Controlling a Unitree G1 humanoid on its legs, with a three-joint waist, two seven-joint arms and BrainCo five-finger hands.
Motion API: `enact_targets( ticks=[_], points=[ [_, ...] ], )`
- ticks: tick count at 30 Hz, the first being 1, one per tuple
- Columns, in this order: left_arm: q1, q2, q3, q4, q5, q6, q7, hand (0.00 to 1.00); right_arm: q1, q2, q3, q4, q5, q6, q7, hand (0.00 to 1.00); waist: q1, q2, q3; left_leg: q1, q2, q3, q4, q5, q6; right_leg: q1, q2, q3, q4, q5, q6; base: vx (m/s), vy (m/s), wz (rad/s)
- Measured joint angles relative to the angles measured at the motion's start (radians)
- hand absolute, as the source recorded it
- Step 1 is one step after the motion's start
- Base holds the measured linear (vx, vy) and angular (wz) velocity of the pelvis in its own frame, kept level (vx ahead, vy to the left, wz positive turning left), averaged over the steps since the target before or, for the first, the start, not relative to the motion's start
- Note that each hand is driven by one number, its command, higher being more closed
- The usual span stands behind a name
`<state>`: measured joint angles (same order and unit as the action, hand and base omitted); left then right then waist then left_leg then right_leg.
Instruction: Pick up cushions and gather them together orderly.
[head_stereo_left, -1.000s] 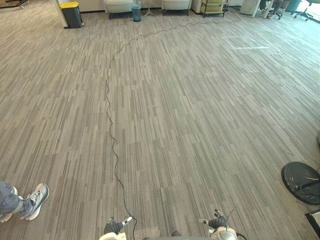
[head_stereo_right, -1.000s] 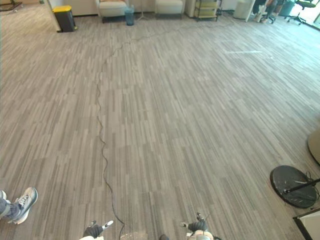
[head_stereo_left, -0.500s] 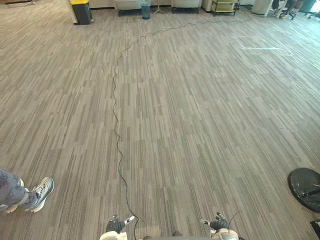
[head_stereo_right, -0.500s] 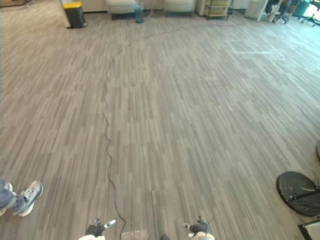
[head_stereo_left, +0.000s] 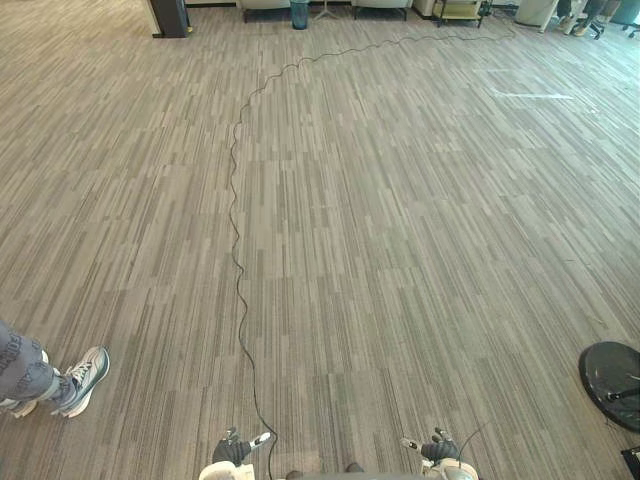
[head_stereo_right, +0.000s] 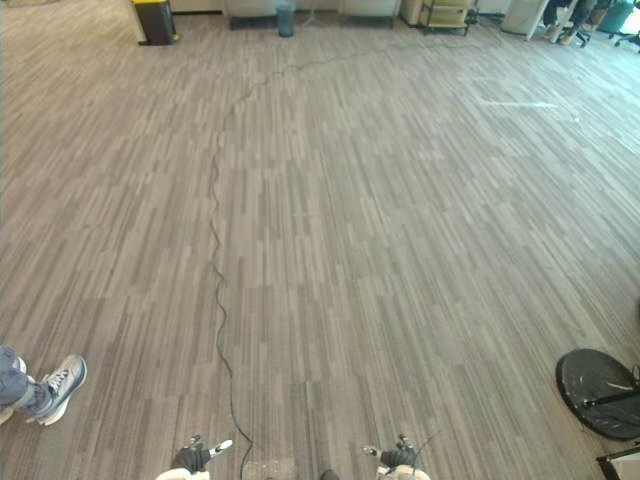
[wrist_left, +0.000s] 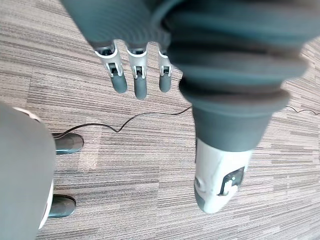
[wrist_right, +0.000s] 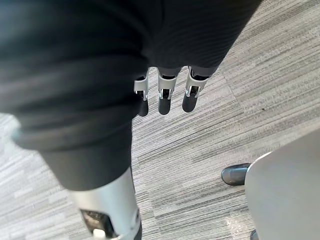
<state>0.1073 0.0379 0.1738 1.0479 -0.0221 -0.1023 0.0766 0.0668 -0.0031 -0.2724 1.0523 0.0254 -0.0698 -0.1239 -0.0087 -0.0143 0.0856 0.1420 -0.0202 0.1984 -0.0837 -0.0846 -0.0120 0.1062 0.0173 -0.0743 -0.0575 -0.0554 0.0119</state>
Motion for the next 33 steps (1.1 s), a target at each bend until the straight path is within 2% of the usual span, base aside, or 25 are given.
enact_targets(
  ticks=[7, 12, 14, 16, 17, 18, 19, 20, 21, 22, 25, 26, 27, 28, 29, 30, 31, 32, 33],
  points=[
    [-0.001, 0.009, -0.015, 0.001, 0.000, 0.000, -0.001, 0.00, 0.008, 0.001, -0.008, -0.004, 0.039, -0.003, 0.006, 0.00, -0.001, -0.001, 0.000, -0.002, -0.004, -0.017, -0.001, 0.004, 0.006, -0.002, -0.004, -0.018, 0.010, -0.013, -0.005, -0.04, -0.025, 0.06],
    [-0.006, 0.009, -0.016, 0.000, -0.001, 0.000, -0.001, 0.00, 0.009, 0.003, -0.039, -0.007, 0.057, -0.004, 0.010, 0.00, -0.003, -0.006, 0.005, -0.020, -0.003, -0.022, -0.003, 0.003, 0.005, -0.067, -0.007, -0.028, 0.123, -0.082, -0.017, 0.03, -0.031, 0.06],
    [-0.009, 0.012, -0.012, -0.008, -0.001, 0.000, -0.001, 0.00, 0.007, 0.005, -0.041, -0.011, 0.063, -0.009, 0.010, 0.00, -0.003, -0.011, 0.017, -0.021, -0.004, -0.021, 0.009, -0.005, -0.006, -0.084, -0.012, -0.029, 0.168, -0.114, -0.021, 0.11, -0.040, 0.07],
    [-0.010, 0.018, 0.003, -0.023, -0.002, 0.000, -0.003, 0.00, 0.006, 0.012, -0.043, -0.015, 0.064, -0.016, 0.011, 0.00, -0.003, -0.027, 0.038, -0.050, -0.005, -0.013, 0.111, -0.053, -0.020, -0.090, -0.028, -0.034, 0.227, -0.153, -0.026, 0.08, -0.066, 0.17],
    [-0.010, 0.019, 0.012, -0.046, -0.003, 0.000, -0.003, 0.00, 0.007, 0.016, -0.049, -0.017, 0.065, -0.021, 0.011, 0.00, -0.001, -0.036, 0.046, -0.107, 0.004, 0.002, 0.259, -0.110, -0.034, -0.089, -0.041, -0.041, 0.261, -0.177, -0.028, 0.05, -0.075, 0.15],
    [-0.010, 0.017, 0.018, -0.055, -0.003, 0.000, -0.004, 0.00, 0.008, 0.022, -0.051, -0.019, 0.066, -0.021, 0.011, 0.00, 0.000, -0.036, 0.051, -0.135, 0.012, 0.012, 0.327, -0.130, -0.040, -0.087, -0.043, -0.045, 0.270, -0.182, -0.029, 0.06, -0.088, 0.13],
    [-0.010, 0.005, 0.042, -0.080, -0.006, 0.000, -0.009, 0.00, 0.015, 0.025, -0.062, -0.040, 0.076, -0.020, 0.012, 0.00, 0.007, -0.028, 0.061, -0.206, 0.046, 0.046, 0.503, -0.170, -0.051, -0.080, -0.041, -0.054, 0.284, -0.191, -0.037, 0.06, -0.058, 0.07],
    [-0.010, -0.006, 0.055, -0.095, -0.010, 0.000, -0.016, 0.00, 0.024, 0.025, -0.061, -0.060, 0.083, -0.021, 0.012, 0.00, 0.012, -0.018, 0.069, -0.252, 0.070, 0.062, 0.607, -0.182, -0.044, -0.069, -0.036, -0.060, 0.285, -0.200, -0.045, 0.07, -0.018, 0.11],
    [-0.008, -0.014, 0.077, -0.111, -0.022, -0.001, -0.018, 0.00, 0.033, 0.024, -0.058, -0.082, 0.096, -0.020, 0.010, 0.00, 0.014, -0.009, 0.079, -0.331, 0.116, 0.084, 0.776, -0.212, -0.024, -0.060, -0.031, -0.069, 0.296, -0.223, -0.056, 0.10, 0.056, 0.24],
    [-0.008, -0.016, 0.074, -0.121, -0.030, 0.000, -0.018, 0.00, 0.034, 0.024, -0.055, -0.096, 0.097, -0.021, 0.005, 0.00, 0.014, -0.002, 0.084, -0.368, 0.153, 0.096, 0.836, -0.244, -0.009, -0.044, -0.033, -0.079, 0.305, -0.246, -0.055, 0.08, 0.063, 0.25],
    [-0.007, -0.021, 0.072, -0.133, -0.042, -0.002, -0.020, 0.00, 0.034, 0.024, -0.045, -0.094, 0.097, -0.019, 0.004, 0.00, 0.021, -0.004, 0.085, -0.412, 0.174, 0.096, 0.799, -0.246, -0.012, -0.014, -0.059, -0.080, 0.305, -0.269, -0.043, 0.14, 0.105, 0.10],
    [-0.007, -0.022, 0.071, -0.135, -0.043, -0.003, -0.020, 0.00, 0.031, 0.024, -0.033, -0.094, 0.097, -0.020, 0.003, 0.00, 0.023, -0.007, 0.085, -0.441, 0.169, 0.098, 0.722, -0.236, -0.012, 0.002, -0.088, -0.077, 0.292, -0.279, -0.028, 0.27, 0.216, -0.09],
    [-0.007, -0.023, 0.071, -0.143, -0.047, -0.004, -0.020, 0.00, 0.023, 0.022, -0.028, -0.094, 0.096, -0.020, 0.003, 0.00, 0.024, -0.006, 0.086, -0.468, 0.163, 0.102, 0.610, -0.185, -0.025, 0.014, -0.113, -0.066, 0.271, -0.289, -0.016, 0.23, 0.186, -0.11],
    [-0.006, -0.023, 0.071, -0.146, -0.048, -0.005, -0.020, 0.00, 0.022, 0.021, -0.028, -0.094, 0.097, -0.020, 0.003, 0.00, 0.024, -0.005, 0.085, -0.473, 0.163, 0.103, 0.578, -0.167, -0.029, 0.017, -0.117, -0.060, 0.263, -0.290, -0.011, 0.30, 0.267, -0.30],
    [-0.004, -0.025, 0.073, -0.154, -0.057, -0.011, -0.020, 0.00, 0.020, 0.022, -0.024, -0.093, 0.097, -0.020, 0.001, 0.00, 0.033, -0.008, 0.084, -0.492, 0.162, 0.113, 0.494, -0.057, -0.044, 0.028, -0.140, -0.038, 0.232, -0.298, 0.003, 0.26, 0.251, -0.41],
    [-0.005, -0.026, 0.073, -0.153, -0.059, -0.015, -0.020, 0.00, 0.022, 0.023, -0.018, -0.092, 0.096, -0.019, -0.003, 0.00, 0.043, -0.014, 0.080, -0.488, 0.153, 0.131, 0.491, -0.020, -0.032, 0.036, -0.151, -0.011, 0.204, -0.301, 0.005, 0.44, 0.382, -0.57],
    [-0.006, -0.017, 0.079, -0.153, -0.060, -0.020, -0.020, 0.00, 0.028, 0.030, -0.018, -0.090, 0.094, -0.018, -0.003, 0.00, 0.049, -0.031, 0.062, -0.495, 0.133, 0.158, 0.517, -0.078, -0.012, 0.036, -0.178, 0.017, 0.179, -0.287, -0.009, 0.34, 0.246, -0.43],
    [-0.007, -0.018, 0.085, -0.153, -0.060, -0.021, -0.019, 0.00, 0.024, 0.034, -0.019, -0.090, 0.091, -0.017, 0.000, 0.00, 0.049, -0.033, 0.060, -0.503, 0.133, 0.164, 0.537, -0.100, -0.003, 0.036, -0.181, 0.038, 0.176, -0.271, -0.020, 0.59, 0.397, -0.36],
    [-0.007, -0.016, 0.096, -0.154, -0.060, -0.021, -0.019, 0.00, 0.025, 0.042, -0.020, -0.092, 0.091, -0.017, 0.003, 0.00, 0.052, -0.044, 0.054, -0.504, 0.124, 0.185, 0.571, -0.136, 0.020, 0.028, -0.202, 0.092, 0.193, -0.236, 0.006, 0.62, 0.411, -0.25]
  ],
)
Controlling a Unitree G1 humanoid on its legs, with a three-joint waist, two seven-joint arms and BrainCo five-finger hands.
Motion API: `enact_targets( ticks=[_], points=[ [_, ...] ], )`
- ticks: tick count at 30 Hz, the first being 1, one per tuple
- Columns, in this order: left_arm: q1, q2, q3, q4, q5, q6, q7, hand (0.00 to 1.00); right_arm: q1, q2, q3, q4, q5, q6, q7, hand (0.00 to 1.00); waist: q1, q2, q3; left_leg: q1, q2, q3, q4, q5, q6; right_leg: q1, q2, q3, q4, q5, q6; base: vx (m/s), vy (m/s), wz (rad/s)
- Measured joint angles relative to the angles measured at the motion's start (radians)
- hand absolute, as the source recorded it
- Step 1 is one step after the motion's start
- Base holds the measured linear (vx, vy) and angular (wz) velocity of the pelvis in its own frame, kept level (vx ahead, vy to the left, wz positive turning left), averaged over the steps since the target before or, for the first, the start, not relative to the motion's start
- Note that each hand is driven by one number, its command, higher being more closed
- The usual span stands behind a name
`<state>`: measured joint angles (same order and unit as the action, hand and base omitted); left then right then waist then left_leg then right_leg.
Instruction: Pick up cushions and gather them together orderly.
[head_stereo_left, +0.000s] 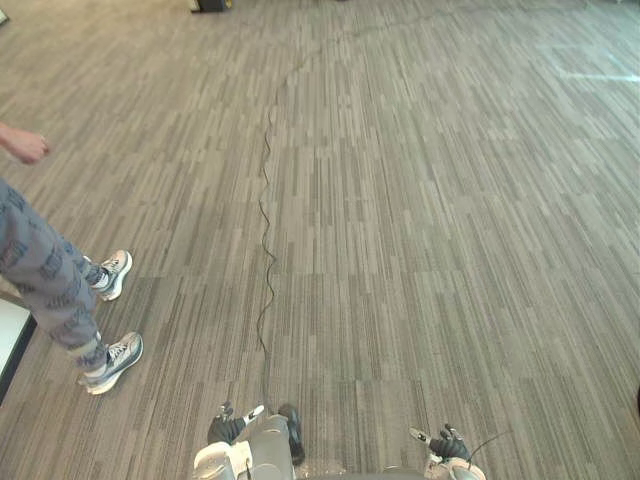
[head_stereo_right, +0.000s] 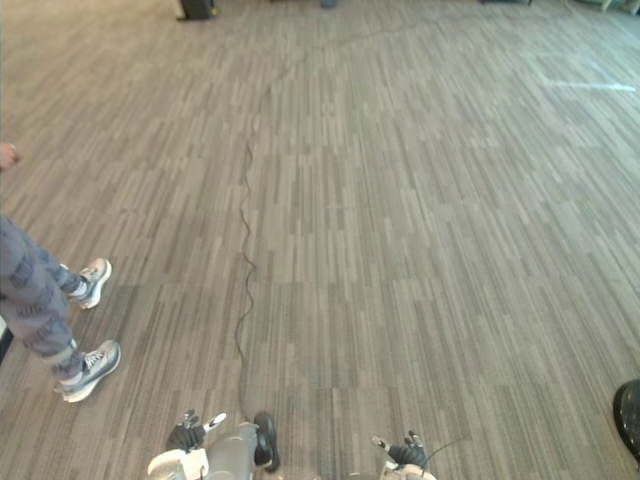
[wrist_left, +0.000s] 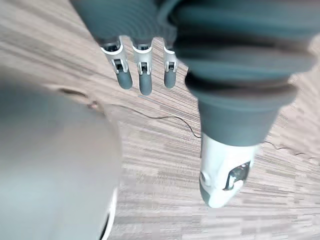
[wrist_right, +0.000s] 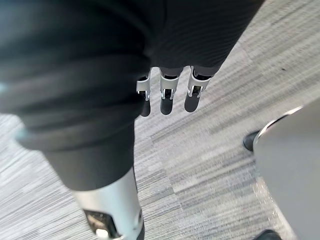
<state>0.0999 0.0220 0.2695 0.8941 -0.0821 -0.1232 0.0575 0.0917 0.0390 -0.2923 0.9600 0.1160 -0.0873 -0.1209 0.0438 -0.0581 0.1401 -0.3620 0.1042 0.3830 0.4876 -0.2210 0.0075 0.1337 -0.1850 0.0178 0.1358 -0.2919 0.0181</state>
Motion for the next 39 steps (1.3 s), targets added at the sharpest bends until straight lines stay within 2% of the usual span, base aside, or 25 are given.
enact_targets(
  ticks=[2, 4, 5, 6, 7, 8, 9, 12, 14, 16, 17, 18, 19, 20, 22, 23, 24, 26, 29, 31, 33, 34, 35, 36, 39],
  points=[
    [-0.001, 0.005, 0.016, 0.011, 0.000, 0.003, 0.001, 0.00, 0.009, 0.008, 0.000, 0.002, -0.006, 0.004, 0.003, 0.00, 0.010, -0.024, -0.015, 0.034, -0.023, 0.035, 0.007, -0.046, 0.018, -0.025, -0.031, 0.054, 0.074, 0.011, 0.020, 0.52, 0.348, -0.26],
    [0.000, 0.015, 0.003, 0.030, 0.000, 0.008, 0.003, 0.00, 0.008, 0.009, 0.000, 0.003, -0.022, 0.005, 0.010, 0.00, 0.008, -0.030, -0.020, 0.140, -0.060, 0.051, -0.031, -0.077, 0.047, -0.100, -0.051, 0.087, 0.343, 0.091, 0.121, 0.54, 0.297, -0.25],
    [0.000, 0.017, -0.002, 0.033, 0.000, 0.009, 0.003, 0.00, 0.009, 0.008, -0.001, 0.000, -0.024, 0.005, 0.013, 0.00, 0.006, -0.029, -0.019, 0.159, -0.065, 0.050, -0.040, -0.080, 0.050, -0.113, -0.050, 0.092, 0.389, 0.108, 0.135, 0.46, 0.191, -0.22],
    [0.000, 0.022, -0.027, 0.044, 0.002, 0.015, 0.002, 0.00, 0.009, 0.001, -0.001, -0.005, -0.032, 0.002, 0.020, 0.00, 0.003, -0.017, -0.010, 0.251, -0.073, 0.045, -0.093, -0.104, 0.047, -0.196, -0.027, 0.104, 0.630, 0.147, 0.205, 0.45, 0.146, -0.38],
    [-0.001, 0.022, -0.033, 0.053, 0.002, 0.023, 0.001, 0.00, 0.008, -0.006, 0.000, -0.013, -0.036, -0.003, 0.024, 0.00, 0.001, -0.006, -0.003, 0.340, -0.077, 0.047, -0.149, -0.117, 0.042, -0.292, 0.005, 0.093, 0.850, 0.096, 0.171, 0.44, 0.125, -0.42],
    [-0.005, 0.021, -0.034, 0.055, 0.002, 0.023, 0.001, 0.00, 0.008, -0.007, 0.000, -0.022, -0.036, -0.002, 0.024, 0.00, 0.000, -0.005, -0.001, 0.366, -0.079, 0.048, -0.168, -0.117, 0.042, -0.319, 0.014, 0.077, 0.893, 0.079, 0.152, 0.42, 0.098, -0.40],
    [-0.010, 0.012, -0.034, 0.063, 0.002, 0.023, 0.001, 0.00, 0.010, -0.012, 0.000, -0.048, -0.036, -0.004, 0.024, 0.00, -0.012, 0.013, 0.009, 0.457, -0.076, 0.047, -0.232, -0.117, 0.042, -0.402, 0.044, 0.009, 0.973, 0.034, 0.097, 0.50, 0.078, -0.24],
    [-0.035, -0.011, -0.034, 0.080, 0.002, 0.023, 0.000, 0.00, 0.013, -0.009, -0.005, -0.091, -0.028, -0.020, 0.026, 0.00, -0.050, 0.022, 0.019, 0.583, -0.066, 0.061, -0.289, -0.116, 0.041, -0.591, 0.069, -0.172, 0.849, -0.024, 0.028, 0.48, 0.005, 0.02],
    [-0.049, -0.025, -0.050, 0.090, 0.002, 0.023, 0.000, 0.00, 0.006, -0.014, -0.006, -0.100, -0.027, -0.022, 0.029, 0.00, -0.056, 0.026, 0.023, 0.629, -0.063, 0.052, -0.308, -0.116, 0.041, -0.637, 0.086, -0.229, 0.676, 0.001, -0.009, 0.51, -0.098, 0.33],
    [-0.057, -0.038, -0.066, 0.097, 0.003, 0.021, -0.002, 0.00, 0.006, -0.016, -0.002, -0.093, -0.029, -0.022, 0.032, 0.00, -0.060, 0.015, 0.022, 0.686, -0.085, 0.000, -0.345, -0.113, 0.035, -0.653, 0.106, -0.241, 0.385, 0.162, -0.048, 0.60, -0.136, 0.51],
    [-0.075, -0.068, -0.059, 0.113, 0.004, 0.022, -0.002, 0.00, -0.029, -0.040, -0.008, -0.074, -0.028, -0.022, 0.034, 0.00, -0.057, 0.057, 0.030, 0.723, -0.057, -0.034, -0.366, -0.083, -0.015, -0.634, 0.125, -0.257, 0.406, 0.204, -0.113, 0.64, -0.127, 0.23],
    [-0.091, -0.076, -0.051, 0.119, 0.015, 0.022, -0.004, 0.00, -0.048, -0.045, -0.008, -0.072, -0.037, -0.019, 0.034, 0.00, -0.056, 0.072, 0.035, 0.713, -0.047, -0.045, -0.358, -0.031, -0.079, -0.636, 0.125, -0.258, 0.429, 0.168, -0.120, 0.64, -0.143, 0.13],
    [-0.095, -0.081, -0.050, 0.118, 0.023, 0.022, -0.004, 0.00, -0.053, -0.044, -0.008, -0.071, -0.038, -0.018, 0.035, 0.00, -0.055, 0.077, 0.039, 0.713, -0.050, -0.055, -0.353, 0.005, -0.095, -0.635, 0.122, -0.262, 0.445, 0.150, -0.126, 0.60, -0.173, 0.12],
    [-0.096, -0.081, -0.051, 0.118, 0.036, 0.023, -0.006, 0.00, -0.057, -0.040, -0.010, -0.079, -0.038, -0.017, 0.038, 0.00, -0.062, 0.089, 0.048, 0.706, -0.036, -0.068, -0.293, 0.077, -0.095, -0.598, 0.122, -0.276, 0.451, 0.114, -0.130, 0.59, -0.227, 0.19],
    [-0.083, -0.083, -0.028, 0.096, 0.043, 0.023, -0.004, 0.00, -0.043, -0.044, 0.006, -0.080, -0.038, -0.007, 0.036, 0.00, -0.063, 0.103, 0.063, 0.518, 0.065, -0.152, 0.228, 0.259, -0.143, -0.409, 0.157, -0.281, 0.334, 0.064, -0.127, 0.64, -0.231, 0.09],
    [-0.082, -0.083, -0.028, 0.093, 0.043, 0.023, -0.004, 0.00, -0.043, -0.044, 0.008, -0.080, -0.037, -0.007, 0.036, 0.00, -0.062, 0.102, 0.064, 0.505, 0.071, -0.153, 0.261, 0.255, -0.143, -0.401, 0.160, -0.280, 0.328, 0.061, -0.129, 0.48, -0.125, -0.26],
    [-0.077, -0.082, -0.008, 0.063, 0.042, 0.021, -0.004, 0.00, -0.046, -0.041, 0.038, -0.080, -0.034, -0.005, 0.031, 0.00, -0.053, 0.102, 0.071, 0.364, 0.138, -0.147, 0.529, 0.175, -0.130, -0.296, 0.193, -0.264, 0.264, 0.042, -0.142, 0.27, -0.047, -0.31],
    [-0.076, -0.074, -0.003, 0.024, 0.041, 0.019, -0.004, 0.00, -0.043, -0.027, 0.079, -0.075, -0.027, -0.003, 0.031, 0.00, -0.034, 0.074, 0.073, 0.239, 0.164, -0.116, 0.594, 0.090, -0.086, -0.194, 0.200, -0.229, 0.204, 0.017, -0.146, 0.51, -0.043, -0.52],
    [-0.065, -0.074, -0.007, -0.020, 0.039, 0.013, -0.004, 0.00, -0.041, -0.014, 0.111, -0.076, -0.026, -0.003, 0.031, 0.00, -0.017, 0.060, 0.073, 0.108, 0.162, -0.075, 0.456, 0.019, -0.060, -0.082, 0.199, -0.155, 0.129, -0.005, -0.127, 0.43, 0.042, -0.70],
    [-0.064, -0.079, -0.009, -0.029, 0.038, 0.000, -0.004, 0.00, -0.038, 0.000, 0.106, -0.076, -0.026, -0.002, 0.031, 0.00, 0.006, 0.059, 0.069, 0.061, 0.106, -0.072, 0.167, 0.002, -0.068, 0.009, 0.169, -0.061, 0.093, -0.027, -0.090, 0.62, 0.202, -1.14],
    [-0.061, -0.080, -0.015, -0.037, 0.038, -0.003, -0.003, 0.00, -0.027, 0.000, 0.103, -0.074, -0.027, -0.002, 0.031, 0.00, 0.017, 0.048, 0.058, 0.051, 0.051, -0.113, -0.053, 0.042, -0.097, 0.039, 0.137, -0.001, 0.062, -0.056, -0.061, 0.57, 0.278, -1.15],
    [-0.058, -0.080, -0.016, -0.039, 0.037, -0.005, -0.003, 0.00, -0.025, -0.002, 0.105, -0.069, -0.027, -0.002, 0.031, 0.00, 0.022, 0.046, 0.050, 0.044, 0.031, -0.151, -0.130, 0.134, -0.107, 0.064, 0.121, 0.050, 0.048, -0.082, -0.041, 0.60, 0.350, -1.27],
    [-0.056, -0.072, -0.014, -0.037, 0.037, -0.004, -0.003, 0.00, -0.025, 0.000, 0.104, -0.059, -0.027, -0.001, 0.031, 0.00, 0.025, 0.032, 0.035, 0.054, 0.009, -0.152, -0.121, 0.156, -0.085, 0.078, 0.100, 0.088, 0.047, -0.089, -0.037, 0.79, 0.417, -1.03],
    [-0.056, -0.058, -0.012, -0.031, 0.037, -0.001, -0.002, 0.00, -0.017, 0.015, 0.108, -0.046, -0.028, -0.002, 0.033, 0.00, 0.008, -0.003, 0.005, 0.052, -0.004, -0.122, -0.099, 0.105, -0.066, 0.059, 0.071, 0.121, 0.063, -0.060, -0.041, 0.67, 0.336, -0.78],
    [-0.051, -0.046, -0.012, -0.030, 0.037, 0.001, -0.003, 0.00, 0.012, 0.020, 0.109, -0.039, -0.033, 0.001, 0.039, 0.00, 0.022, -0.044, -0.022, 0.114, -0.012, -0.037, -0.031, 0.008, -0.025, 0.004, 0.034, 0.191, 0.239, 0.001, 0.040, 0.64, 0.311, -0.70]
  ],
)
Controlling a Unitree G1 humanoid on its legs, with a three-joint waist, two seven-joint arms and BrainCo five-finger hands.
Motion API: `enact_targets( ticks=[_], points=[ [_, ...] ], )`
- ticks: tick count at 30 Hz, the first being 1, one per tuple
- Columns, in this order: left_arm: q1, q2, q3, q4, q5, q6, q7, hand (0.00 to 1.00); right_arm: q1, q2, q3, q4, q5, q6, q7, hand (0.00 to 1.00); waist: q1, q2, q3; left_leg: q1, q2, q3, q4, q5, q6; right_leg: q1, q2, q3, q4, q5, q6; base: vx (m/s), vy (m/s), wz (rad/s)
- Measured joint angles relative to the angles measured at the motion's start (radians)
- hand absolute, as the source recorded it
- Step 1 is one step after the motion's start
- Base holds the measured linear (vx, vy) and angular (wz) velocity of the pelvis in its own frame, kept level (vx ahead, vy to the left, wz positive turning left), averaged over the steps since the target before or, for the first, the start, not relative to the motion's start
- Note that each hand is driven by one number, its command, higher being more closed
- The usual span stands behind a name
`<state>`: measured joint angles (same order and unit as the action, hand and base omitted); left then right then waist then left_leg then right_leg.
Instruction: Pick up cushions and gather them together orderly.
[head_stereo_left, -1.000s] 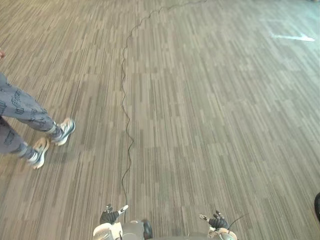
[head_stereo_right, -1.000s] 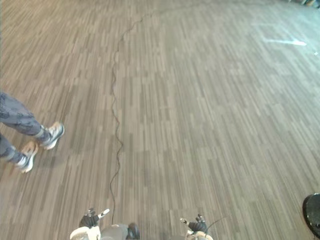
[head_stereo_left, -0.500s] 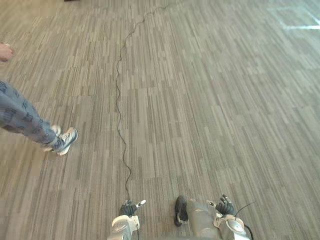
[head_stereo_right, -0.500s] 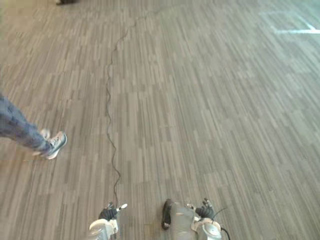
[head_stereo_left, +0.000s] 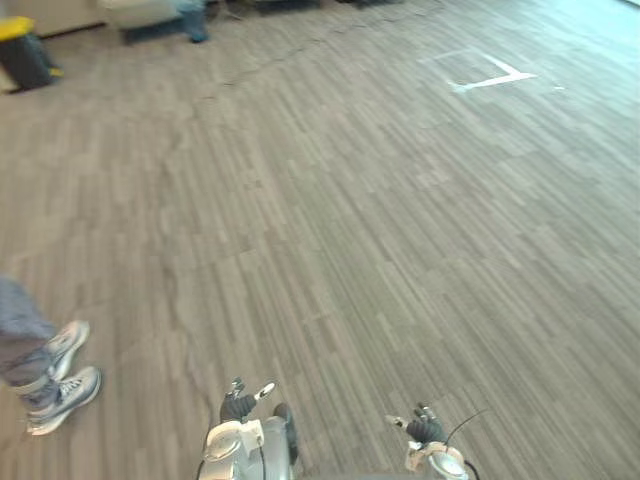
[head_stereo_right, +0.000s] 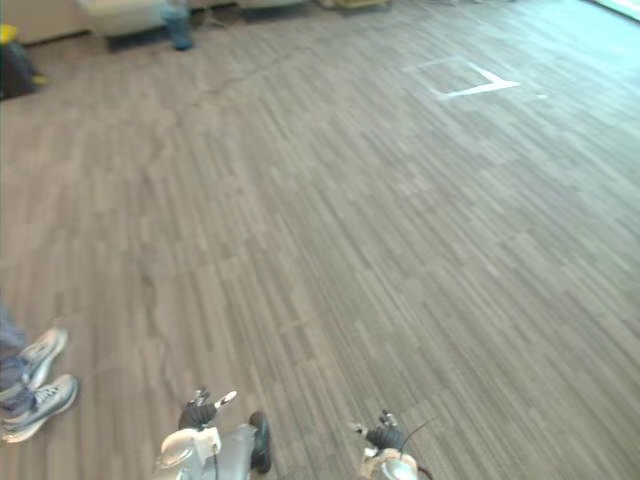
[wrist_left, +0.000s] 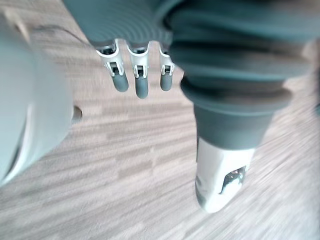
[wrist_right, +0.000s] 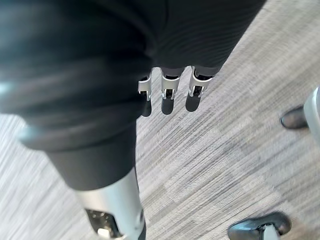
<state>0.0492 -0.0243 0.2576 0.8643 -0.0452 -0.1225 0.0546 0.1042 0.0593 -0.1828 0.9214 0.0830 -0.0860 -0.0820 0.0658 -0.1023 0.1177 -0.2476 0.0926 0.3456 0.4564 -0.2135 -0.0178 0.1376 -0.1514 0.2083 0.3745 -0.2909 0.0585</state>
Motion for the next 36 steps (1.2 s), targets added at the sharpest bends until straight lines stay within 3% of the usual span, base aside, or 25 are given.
enact_targets(
  ticks=[1, 2, 3, 4, 6, 8, 10, 11, 12, 13, 14, 15, 17, 18, 19, 21, 22, 23, 25, 26, 30, 31, 32, 34, 36],
  points=[
    [0.004, 0.005, -0.003, 0.016, -0.002, 0.005, 0.000, 0.00, -0.005, -0.001, 0.000, -0.009, -0.003, -0.004, 0.001, 0.00, -0.006, 0.004, 0.005, 0.103, -0.013, 0.035, -0.036, -0.027, 0.018, -0.089, -0.003, -0.002, 0.253, 0.099, 0.111, 0.58, 0.252, -0.89],
    [0.005, 0.005, -0.006, 0.024, -0.003, 0.006, 0.000, 0.00, -0.004, -0.001, 0.003, -0.011, -0.003, -0.007, 0.003, 0.00, -0.011, 0.017, 0.012, 0.139, -0.016, 0.036, -0.054, -0.035, 0.021, -0.128, -0.001, -0.005, 0.350, 0.134, 0.153, 0.52, 0.197, -1.00],
    [-0.001, 0.004, -0.023, 0.041, -0.006, 0.007, 0.001, 0.00, -0.002, -0.003, 0.003, -0.027, -0.004, -0.011, 0.009, 0.00, -0.011, 0.029, 0.021, 0.214, -0.017, 0.046, -0.089, -0.056, 0.021, -0.211, 0.012, -0.025, 0.537, 0.125, 0.163, 0.47, 0.157, -0.86],
    [-0.006, 0.005, -0.044, 0.059, -0.008, 0.010, 0.001, 0.00, -0.004, -0.007, 0.003, -0.048, -0.003, -0.014, 0.013, 0.00, -0.012, 0.041, 0.027, 0.295, -0.018, 0.079, -0.133, -0.068, 0.022, -0.312, 0.024, -0.075, 0.686, 0.075, 0.116, 0.57, 0.184, -0.96],
    [-0.018, 0.001, -0.064, 0.078, -0.018, 0.014, 0.001, 0.00, -0.003, -0.010, 0.001, -0.083, -0.003, -0.019, 0.017, 0.00, -0.025, 0.049, 0.033, 0.406, -0.017, 0.115, -0.196, -0.068, 0.023, -0.450, 0.027, -0.227, 0.712, 0.014, 0.046, 0.55, 0.156, -0.61],
    [-0.029, 0.003, -0.078, 0.086, -0.021, 0.020, 0.001, 0.00, -0.010, -0.013, -0.009, -0.102, -0.002, -0.024, 0.020, 0.00, -0.045, 0.043, 0.045, 0.477, -0.009, 0.128, -0.215, -0.068, 0.023, -0.559, 0.026, -0.359, 0.596, -0.018, -0.007, 0.59, 0.017, -0.21],
    [-0.034, -0.001, -0.086, 0.101, -0.022, 0.020, 0.001, 0.00, -0.022, -0.030, -0.010, -0.101, -0.002, -0.026, 0.022, 0.00, -0.064, 0.055, 0.053, 0.532, 0.002, 0.136, -0.243, -0.068, 0.023, -0.596, 0.038, -0.425, 0.448, -0.008, -0.044, 0.52, -0.066, 0.03],
    [-0.038, 0.001, -0.102, 0.108, -0.022, 0.019, 0.000, 0.00, -0.026, -0.042, -0.010, -0.096, -0.002, -0.024, 0.022, 0.00, -0.071, 0.059, 0.055, 0.566, 0.003, 0.130, -0.262, -0.068, 0.022, -0.622, 0.053, -0.442, 0.316, 0.039, -0.066, 0.61, -0.133, 0.21],
    [-0.035, 0.007, -0.121, 0.113, -0.019, 0.019, 0.000, 0.00, -0.020, -0.057, -0.009, -0.070, -0.003, -0.023, 0.022, 0.00, -0.072, 0.052, 0.055, 0.611, -0.014, 0.104, -0.288, -0.066, 0.018, -0.633, 0.064, -0.444, 0.123, 0.178, -0.102, 0.63, -0.146, 0.23],
    [-0.036, 0.006, -0.121, 0.126, -0.017, 0.020, 0.000, 0.00, -0.018, -0.063, -0.018, -0.062, 0.010, -0.022, 0.025, 0.00, -0.076, 0.058, 0.060, 0.637, -0.016, 0.089, -0.294, -0.060, 0.006, -0.627, 0.068, -0.445, 0.130, 0.249, -0.182, 0.52, -0.125, -0.12],
    [-0.039, -0.010, -0.113, 0.141, -0.016, 0.022, 0.000, 0.00, -0.049, -0.078, -0.029, -0.057, -0.001, -0.018, 0.023, 0.00, -0.072, 0.101, 0.056, 0.648, 0.015, 0.079, -0.291, -0.016, -0.064, -0.628, 0.089, -0.472, 0.171, 0.208, -0.195, 0.61, -0.133, -0.24],
    [-0.044, -0.017, -0.096, 0.148, -0.013, 0.023, -0.002, 0.00, -0.066, -0.081, -0.043, -0.058, -0.006, -0.017, 0.023, 0.00, -0.075, 0.115, 0.063, 0.632, 0.018, 0.051, -0.254, 0.056, -0.114, -0.629, 0.087, -0.470, 0.210, 0.161, -0.202, 0.73, -0.203, -0.41],
    [-0.050, -0.037, -0.081, 0.143, 0.003, 0.021, -0.001, 0.00, -0.066, -0.077, -0.049, -0.066, -0.007, -0.007, 0.024, 0.00, -0.083, 0.135, 0.073, 0.564, 0.048, -0.009, -0.044, 0.239, -0.115, -0.561, 0.105, -0.459, 0.207, 0.087, -0.208, 0.80, -0.259, -0.27],
    [-0.050, -0.032, -0.074, 0.134, 0.004, 0.021, -0.001, 0.00, -0.066, -0.078, -0.040, -0.070, -0.007, -0.004, 0.024, 0.00, -0.083, 0.147, 0.078, 0.487, 0.088, -0.055, 0.154, 0.284, -0.126, -0.494, 0.132, -0.446, 0.157, 0.079, -0.208, 0.70, -0.199, -0.53],
    [-0.046, -0.033, -0.051, 0.106, 0.004, 0.019, -0.003, 0.00, -0.064, -0.067, -0.034, -0.069, -0.006, -0.001, 0.021, 0.00, -0.076, 0.148, 0.083, 0.380, 0.145, -0.056, 0.423, 0.253, -0.142, -0.387, 0.174, -0.420, 0.080, 0.078, -0.209, 0.54, -0.134, -0.59],
    [-0.039, -0.033, -0.038, 0.072, 0.004, 0.017, -0.002, 0.00, -0.063, -0.053, 0.003, -0.068, -0.005, -0.001, 0.021, 0.00, -0.065, 0.122, 0.096, 0.258, 0.163, -0.045, 0.602, 0.162, -0.122, -0.237, 0.191, -0.378, -0.023, 0.069, -0.220, 0.47, -0.079, -0.71],
    [-0.028, -0.034, -0.042, 0.059, 0.004, 0.012, -0.005, 0.00, -0.063, -0.049, 0.023, -0.066, -0.005, -0.001, 0.021, 0.00, -0.059, 0.110, 0.092, 0.168, 0.166, -0.020, 0.609, 0.109, -0.085, -0.168, 0.200, -0.341, -0.087, 0.060, -0.217, 0.42, -0.033, -0.70],
    [-0.025, -0.034, -0.042, 0.048, 0.002, 0.009, -0.006, 0.00, -0.063, -0.049, 0.030, -0.066, -0.004, -0.001, 0.021, 0.00, -0.058, 0.108, 0.090, 0.131, 0.170, -0.007, 0.597, 0.088, -0.075, -0.146, 0.204, -0.325, -0.106, 0.054, -0.219, 0.38, 0.015, -0.71],
    [-0.024, -0.034, -0.037, 0.027, 0.001, -0.002, -0.010, 0.00, -0.063, -0.051, 0.028, -0.056, -0.003, -0.001, 0.022, 0.00, -0.044, 0.108, 0.089, 0.032, 0.166, 0.053, 0.458, 0.021, -0.038, -0.067, 0.204, -0.256, -0.141, 0.041, -0.196, 0.42, 0.071, -1.11],
    [-0.023, -0.035, -0.038, 0.030, -0.002, -0.008, -0.011, 0.00, -0.064, -0.062, 0.026, -0.031, -0.003, -0.001, 0.021, 0.00, -0.018, 0.117, 0.089, -0.005, 0.143, 0.067, 0.255, 0.003, -0.037, 0.007, 0.194, -0.174, -0.164, 0.016, -0.176, 0.52, 0.115, -1.37],
    [-0.015, -0.032, -0.045, 0.031, -0.009, -0.024, -0.011, 0.00, -0.044, -0.072, -0.001, 0.014, -0.003, -0.003, 0.020, 0.00, -0.016, 0.121, 0.085, -0.034, 0.065, -0.038, -0.171, 0.093, -0.099, 0.115, 0.158, -0.083, -0.230, -0.048, -0.136, 0.53, 0.230, -0.89],
    [-0.015, -0.025, -0.055, 0.030, -0.010, -0.025, -0.012, 0.00, -0.045, -0.082, -0.001, 0.035, -0.003, -0.004, 0.019, 0.00, -0.014, 0.116, 0.079, -0.052, 0.054, -0.069, -0.187, 0.157, -0.087, 0.143, 0.145, -0.060, -0.238, -0.074, -0.123, 0.83, 0.452, -0.83],
    [-0.013, -0.010, -0.059, 0.037, -0.014, -0.023, -0.012, 0.00, -0.037, -0.079, -0.009, 0.074, -0.004, -0.003, 0.020, 0.00, -0.010, 0.087, 0.046, -0.057, 0.013, -0.087, -0.149, 0.223, -0.045, 0.152, 0.107, -0.016, -0.217, -0.093, -0.099, 0.77, 0.403, -0.59],
    [-0.015, 0.014, -0.060, 0.054, -0.014, -0.018, -0.016, 0.00, -0.024, -0.074, -0.014, 0.083, -0.005, -0.004, 0.021, 0.00, -0.035, 0.049, 0.024, -0.065, -0.024, -0.075, -0.089, 0.152, 0.001, 0.088, 0.068, 0.001, -0.069, -0.084, -0.083, 0.72, 0.347, -0.18],
    [-0.021, 0.029, -0.060, 0.064, -0.016, -0.018, -0.014, 0.00, -0.018, -0.055, -0.035, 0.085, -0.004, -0.003, 0.022, 0.00, -0.039, 0.018, 0.032, 0.002, -0.057, -0.038, -0.070, 0.077, 0.020, -0.033, 0.063, 0.028, 0.282, -0.010, 0.050, 0.80, 0.345, -0.13]
  ],
)
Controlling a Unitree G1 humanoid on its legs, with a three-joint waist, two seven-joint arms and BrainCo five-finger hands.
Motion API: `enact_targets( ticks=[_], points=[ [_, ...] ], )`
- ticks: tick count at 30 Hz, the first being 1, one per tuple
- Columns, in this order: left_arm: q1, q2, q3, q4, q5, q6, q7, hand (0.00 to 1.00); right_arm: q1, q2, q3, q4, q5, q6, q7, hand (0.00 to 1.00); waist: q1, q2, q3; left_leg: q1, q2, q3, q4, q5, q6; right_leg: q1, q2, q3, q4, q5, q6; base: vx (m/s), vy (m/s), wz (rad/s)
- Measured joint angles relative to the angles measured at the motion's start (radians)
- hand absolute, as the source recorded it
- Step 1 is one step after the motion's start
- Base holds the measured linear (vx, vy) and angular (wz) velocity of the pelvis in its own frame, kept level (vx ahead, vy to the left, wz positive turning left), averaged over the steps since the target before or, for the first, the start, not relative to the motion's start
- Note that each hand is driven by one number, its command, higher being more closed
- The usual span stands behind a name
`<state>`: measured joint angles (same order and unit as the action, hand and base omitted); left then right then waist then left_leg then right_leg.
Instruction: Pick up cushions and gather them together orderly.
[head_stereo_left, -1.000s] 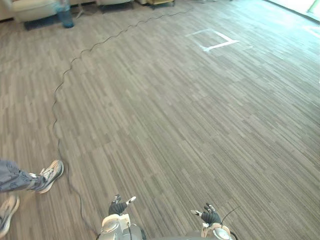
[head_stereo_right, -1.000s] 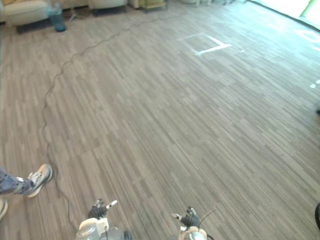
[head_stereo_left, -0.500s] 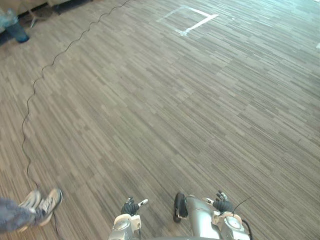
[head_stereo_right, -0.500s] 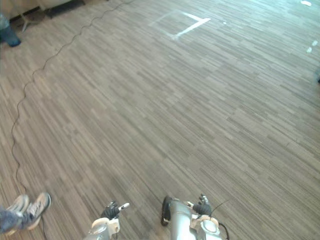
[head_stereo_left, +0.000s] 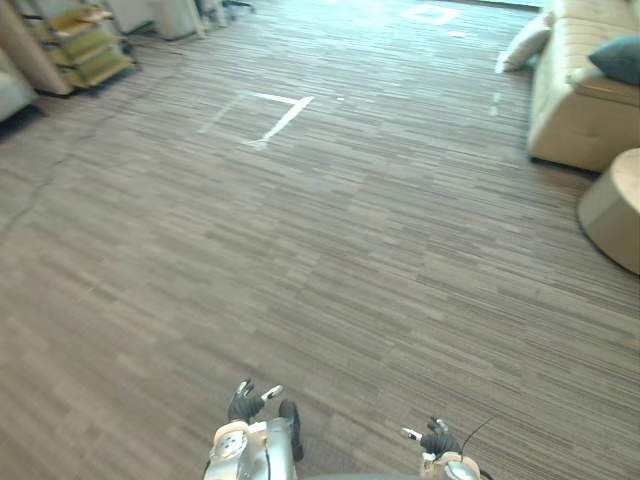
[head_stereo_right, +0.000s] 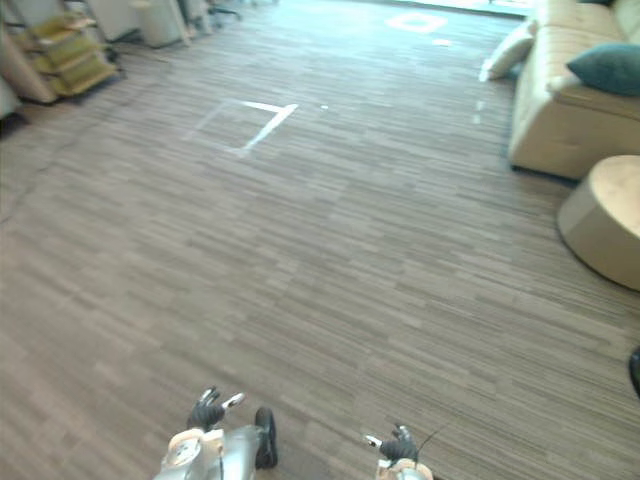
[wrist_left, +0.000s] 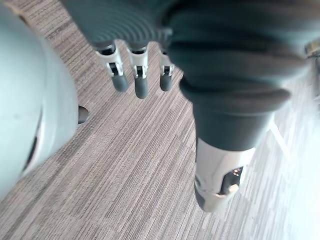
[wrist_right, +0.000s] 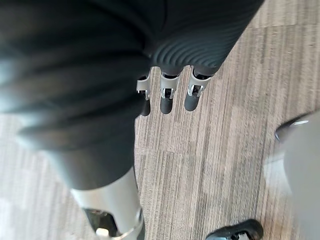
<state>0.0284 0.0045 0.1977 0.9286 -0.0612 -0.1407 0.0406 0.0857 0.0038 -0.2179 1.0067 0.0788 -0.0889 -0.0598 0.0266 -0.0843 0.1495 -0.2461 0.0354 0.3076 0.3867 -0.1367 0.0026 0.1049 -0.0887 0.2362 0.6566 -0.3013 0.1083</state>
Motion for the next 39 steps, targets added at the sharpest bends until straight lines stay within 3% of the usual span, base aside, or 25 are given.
enact_targets(
  ticks=[1, 2, 5, 8, 9, 11, 12, 13, 15, 16, 17, 19, 20, 22, 24, 27, 28, 29, 30, 33, 34, 35, 36, 37, 39],
  points=[
    [-0.005, 0.009, -0.002, 0.015, 0.000, 0.001, 0.000, 0.00, -0.005, 0.000, 0.002, 0.001, -0.001, -0.001, 0.003, 0.00, -0.008, -0.001, 0.004, 0.051, -0.011, 0.009, -0.003, -0.038, 0.007, -0.076, 0.003, 0.010, 0.187, 0.066, 0.111, 0.63, 0.230, -0.33],
    [-0.008, 0.011, -0.005, 0.037, 0.000, 0.013, 0.001, 0.00, -0.015, -0.004, 0.008, -0.005, 0.000, -0.003, 0.004, 0.00, -0.014, 0.013, 0.013, 0.117, -0.011, 0.012, -0.012, -0.070, 0.013, -0.134, 0.004, -0.009, 0.330, 0.069, 0.117, 0.54, 0.159, -0.55],
    [0.006, 0.001, -0.023, 0.054, -0.001, 0.021, 0.006, 0.00, -0.016, -0.040, 0.021, -0.050, -0.001, -0.017, 0.009, 0.00, -0.019, 0.073, 0.027, 0.341, 0.015, 0.060, -0.134, -0.147, 0.005, -0.323, -0.011, -0.171, 0.437, 0.007, -0.001, 0.51, 0.149, -0.71],
    [0.001, 0.012, -0.056, 0.081, -0.001, 0.023, 0.015, 0.00, -0.024, -0.044, 0.015, -0.082, 0.002, -0.030, 0.013, 0.00, -0.045, 0.066, 0.039, 0.484, 0.026, 0.093, -0.219, -0.185, -0.014, -0.514, -0.018, -0.341, 0.270, -0.017, -0.052, 0.54, 0.058, -0.26],
    [-0.006, 0.012, -0.079, 0.091, -0.001, 0.025, 0.015, 0.00, -0.025, -0.048, 0.010, -0.086, 0.003, -0.030, 0.014, 0.00, -0.052, 0.065, 0.039, 0.519, 0.028, 0.092, -0.249, -0.187, -0.013, -0.551, -0.017, -0.382, 0.152, 0.006, -0.068, 0.77, -0.081, 0.44],
    [-0.009, 0.015, -0.122, 0.106, 0.001, 0.026, 0.013, 0.00, -0.022, -0.057, -0.010, -0.081, 0.002, -0.028, 0.012, 0.00, -0.077, 0.057, 0.039, 0.583, 0.018, 0.044, -0.291, -0.186, -0.015, -0.580, -0.014, -0.406, -0.143, 0.149, -0.094, 0.78, -0.110, 0.64],
    [-0.010, 0.002, -0.122, 0.110, 0.001, 0.027, 0.014, 0.00, -0.019, -0.064, -0.015, -0.067, 0.003, -0.022, 0.012, 0.00, -0.083, 0.063, 0.038, 0.617, 0.032, 0.009, -0.290, -0.180, -0.024, -0.562, 0.003, -0.392, -0.136, 0.245, -0.180, 0.77, -0.171, 0.27],
    [-0.017, -0.016, -0.102, 0.113, 0.012, 0.025, 0.013, 0.00, -0.029, -0.088, -0.016, -0.052, 0.001, -0.021, 0.010, 0.00, -0.074, 0.098, 0.038, 0.605, 0.063, -0.021, -0.220, -0.118, -0.089, -0.563, 0.001, -0.403, -0.047, 0.163, -0.191, 0.91, -0.254, 0.12],
    [-0.018, -0.030, -0.095, 0.102, 0.023, 0.025, 0.014, 0.00, -0.028, -0.092, -0.026, -0.059, 0.001, -0.016, 0.012, 0.00, -0.085, 0.113, 0.043, 0.562, 0.075, -0.070, -0.065, -0.025, -0.104, -0.527, -0.001, -0.419, -0.010, 0.100, -0.205, 0.73, -0.251, 0.00],
    [-0.015, -0.038, -0.077, 0.101, 0.030, 0.024, 0.014, 0.00, -0.022, -0.093, -0.026, -0.076, 0.001, -0.013, 0.010, 0.00, -0.086, 0.128, 0.047, 0.489, 0.106, -0.103, 0.124, 0.059, -0.139, -0.464, 0.012, -0.422, -0.043, 0.065, -0.206, 0.67, -0.194, -0.27],
    [-0.005, -0.055, -0.040, 0.079, 0.039, 0.026, 0.013, 0.00, -0.022, -0.089, -0.012, -0.093, 0.002, -0.012, 0.008, 0.00, -0.078, 0.144, 0.058, 0.314, 0.182, -0.137, 0.547, 0.099, -0.175, -0.342, 0.064, -0.409, -0.123, 0.033, -0.221, 0.64, -0.155, -0.31],
    [-0.001, -0.056, -0.022, 0.044, 0.041, 0.025, 0.012, 0.00, -0.025, -0.068, 0.005, -0.093, 0.002, -0.012, 0.006, 0.00, -0.065, 0.138, 0.065, 0.233, 0.212, -0.124, 0.707, 0.042, -0.154, -0.246, 0.088, -0.390, -0.175, 0.016, -0.232, 0.57, -0.102, -0.50],
    [0.002, -0.052, -0.022, 0.015, 0.038, 0.021, 0.012, 0.00, -0.022, -0.041, 0.033, -0.094, 0.007, -0.012, 0.004, 0.00, -0.052, 0.113, 0.071, 0.149, 0.215, -0.096, 0.731, -0.008, -0.118, -0.146, 0.091, -0.369, -0.234, -0.003, -0.233, 0.53, -0.070, -0.55],
    [0.006, -0.056, -0.029, -0.015, 0.034, 0.016, 0.012, 0.00, -0.020, -0.043, 0.050, -0.109, 0.011, -0.011, 0.005, 0.00, -0.034, 0.102, 0.063, 0.044, 0.213, -0.037, 0.644, -0.048, -0.093, -0.064, 0.092, -0.333, -0.303, -0.030, -0.234, 0.50, -0.021, -0.52],
    [0.019, -0.057, -0.035, -0.049, 0.015, 0.004, 0.014, 0.00, -0.018, -0.044, 0.056, -0.122, 0.012, -0.012, 0.006, 0.00, -0.020, 0.102, 0.062, -0.020, 0.179, 0.011, 0.376, -0.066, -0.086, 0.018, 0.084, -0.281, -0.358, -0.040, -0.208, 0.59, 0.073, -0.70],
    [0.033, -0.052, -0.044, -0.056, -0.002, -0.011, 0.015, 0.00, -0.025, -0.045, 0.057, -0.105, 0.011, -0.012, 0.006, 0.00, -0.012, 0.117, 0.054, -0.060, 0.110, -0.021, -0.109, 0.047, -0.132, 0.150, 0.071, -0.199, -0.470, -0.068, -0.168, 0.61, 0.190, -0.86],
    [0.032, -0.043, -0.067, -0.057, -0.004, -0.013, 0.015, 0.00, -0.025, -0.047, 0.059, -0.078, 0.010, -0.015, 0.005, 0.00, -0.001, 0.118, 0.044, -0.086, 0.108, -0.042, -0.111, 0.121, -0.114, 0.188, 0.069, -0.164, -0.502, -0.075, -0.150, 0.71, 0.297, -1.01],
    [0.031, -0.030, -0.084, -0.050, -0.004, -0.013, 0.015, 0.00, -0.022, -0.047, 0.062, -0.049, 0.010, -0.015, 0.004, 0.00, 0.010, 0.106, 0.031, -0.083, 0.090, -0.048, -0.099, 0.207, -0.057, 0.198, 0.054, -0.130, -0.500, -0.078, -0.145, 0.73, 0.319, -0.70],
    [0.024, -0.005, -0.104, -0.035, -0.001, -0.008, 0.013, 0.00, -0.022, -0.026, 0.063, -0.034, 0.009, -0.013, 0.003, 0.00, -0.004, 0.062, 0.005, -0.073, 0.055, -0.039, -0.092, 0.184, -0.010, 0.181, 0.005, -0.112, -0.460, -0.067, -0.130, 0.74, 0.301, -0.24],
    [0.017, 0.018, -0.110, -0.004, -0.001, -0.007, 0.004, 0.00, 0.009, -0.008, 0.052, -0.025, 0.010, -0.015, 0.006, 0.00, -0.023, 0.019, -0.005, -0.009, 0.005, -0.031, -0.030, 0.064, 0.022, 0.082, -0.011, -0.065, -0.132, 0.068, 0.008, 0.76, 0.303, 0.12],
    [0.017, 0.025, -0.111, 0.012, 0.000, -0.004, 0.002, 0.00, 0.011, -0.011, 0.048, -0.025, 0.009, -0.016, 0.009, 0.00, -0.029, 0.015, 0.001, 0.060, -0.010, -0.031, -0.046, 0.011, 0.025, 0.019, -0.006, -0.062, 0.060, 0.197, 0.098, 0.66, 0.223, 0.03],
    [0.013, 0.031, -0.118, 0.029, 0.000, -0.001, 0.001, 0.00, 0.010, -0.008, 0.044, -0.027, 0.009, -0.019, 0.011, 0.00, -0.040, 0.022, 0.008, 0.119, -0.022, -0.035, -0.065, -0.020, 0.020, -0.039, -0.008, -0.069, 0.217, 0.290, 0.138, 0.63, 0.186, 0.07],
    [0.006, 0.030, -0.121, 0.045, 0.000, 0.006, 0.002, 0.00, 0.010, -0.012, 0.043, -0.037, 0.009, -0.022, 0.012, 0.00, -0.040, 0.018, 0.009, 0.191, -0.031, -0.038, -0.090, -0.052, 0.025, -0.109, -0.018, -0.100, 0.364, 0.241, 0.091, 0.67, 0.121, -0.08],
    [0.012, 0.021, -0.128, 0.052, 0.000, 0.015, 0.003, 0.00, 0.011, -0.021, 0.044, -0.056, 0.008, -0.026, 0.014, 0.00, -0.040, 0.045, 0.017, 0.296, -0.021, -0.030, -0.136, -0.083, 0.023, -0.207, -0.027, -0.169, 0.465, 0.146, -0.002, 0.53, 0.061, -0.19],
    [0.011, 0.016, -0.145, 0.061, -0.001, 0.019, 0.003, 0.00, 0.013, -0.038, 0.043, -0.085, 0.007, -0.031, 0.014, 0.00, -0.044, 0.071, 0.021, 0.401, -0.003, -0.027, -0.202, -0.111, 0.024, -0.320, -0.019, -0.251, 0.457, 0.074, -0.047, 0.55, 0.025, -0.16]
  ],
)
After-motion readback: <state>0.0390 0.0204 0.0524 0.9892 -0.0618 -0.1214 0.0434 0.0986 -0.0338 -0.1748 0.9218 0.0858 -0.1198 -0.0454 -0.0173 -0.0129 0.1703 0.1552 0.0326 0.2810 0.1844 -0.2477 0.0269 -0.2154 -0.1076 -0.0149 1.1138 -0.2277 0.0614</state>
